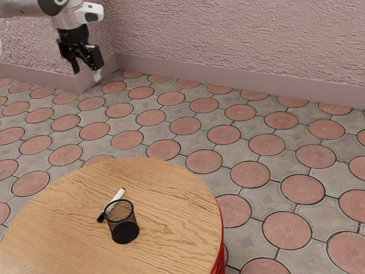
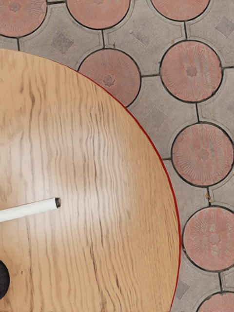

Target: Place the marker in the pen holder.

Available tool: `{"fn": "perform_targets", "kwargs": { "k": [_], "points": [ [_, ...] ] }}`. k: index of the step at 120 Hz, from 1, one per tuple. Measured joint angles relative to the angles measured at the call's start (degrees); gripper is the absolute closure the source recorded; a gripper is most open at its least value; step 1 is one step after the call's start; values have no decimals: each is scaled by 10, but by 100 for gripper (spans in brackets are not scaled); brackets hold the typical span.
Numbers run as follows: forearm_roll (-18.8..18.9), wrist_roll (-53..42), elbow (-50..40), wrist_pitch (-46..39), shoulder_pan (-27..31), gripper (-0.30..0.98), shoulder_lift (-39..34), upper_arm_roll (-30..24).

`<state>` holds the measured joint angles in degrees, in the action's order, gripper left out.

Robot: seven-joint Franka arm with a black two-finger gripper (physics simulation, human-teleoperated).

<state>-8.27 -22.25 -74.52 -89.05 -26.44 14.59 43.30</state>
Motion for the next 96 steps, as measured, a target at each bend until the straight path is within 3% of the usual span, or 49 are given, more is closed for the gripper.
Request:
{"fn": "perform_targets", "kwargs": {
  "k": [12, 22, 32, 42, 51, 96],
  "points": [
    [1, 4, -5, -5, -1, 2, -3, -17],
    [30, 10, -110, -38, -29, 2, -81, -49],
    [40, 17, -153, -52, -13, 2, -74, -52],
    [46, 20, -247, -103, 168, 2, -62, -219],
    [44, 22, -322, -166, 237, 2, -43, -279],
    [34, 46, -425, -340, 218, 2, 9, -300]
  ]
}}
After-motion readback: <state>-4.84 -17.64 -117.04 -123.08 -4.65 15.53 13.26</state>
